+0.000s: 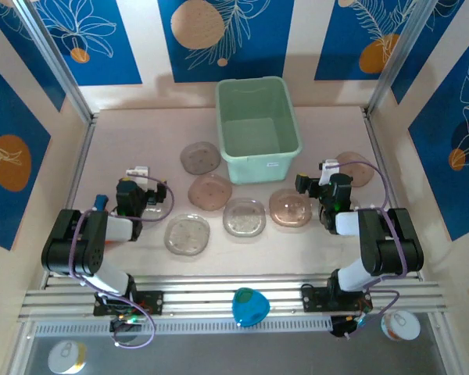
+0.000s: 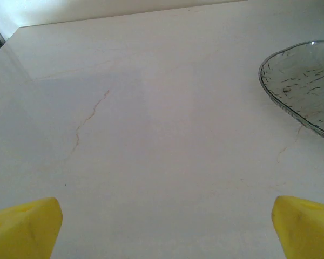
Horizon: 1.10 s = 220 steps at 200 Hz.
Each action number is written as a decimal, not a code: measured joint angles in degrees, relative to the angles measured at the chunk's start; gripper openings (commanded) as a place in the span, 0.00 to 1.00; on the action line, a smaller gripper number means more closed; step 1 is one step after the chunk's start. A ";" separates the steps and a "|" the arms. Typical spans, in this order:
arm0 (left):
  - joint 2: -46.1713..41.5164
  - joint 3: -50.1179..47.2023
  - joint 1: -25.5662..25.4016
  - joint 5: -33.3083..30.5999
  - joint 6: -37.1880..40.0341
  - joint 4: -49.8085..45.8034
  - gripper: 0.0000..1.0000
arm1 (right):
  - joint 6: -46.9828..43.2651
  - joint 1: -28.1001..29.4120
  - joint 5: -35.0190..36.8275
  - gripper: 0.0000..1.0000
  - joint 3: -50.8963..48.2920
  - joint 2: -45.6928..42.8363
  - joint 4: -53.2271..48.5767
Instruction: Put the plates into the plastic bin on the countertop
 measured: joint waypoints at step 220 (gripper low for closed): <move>-0.98 1.79 0.55 3.48 -0.02 -3.89 1.00 | 0.00 -0.07 -0.90 0.95 1.84 -1.42 -5.25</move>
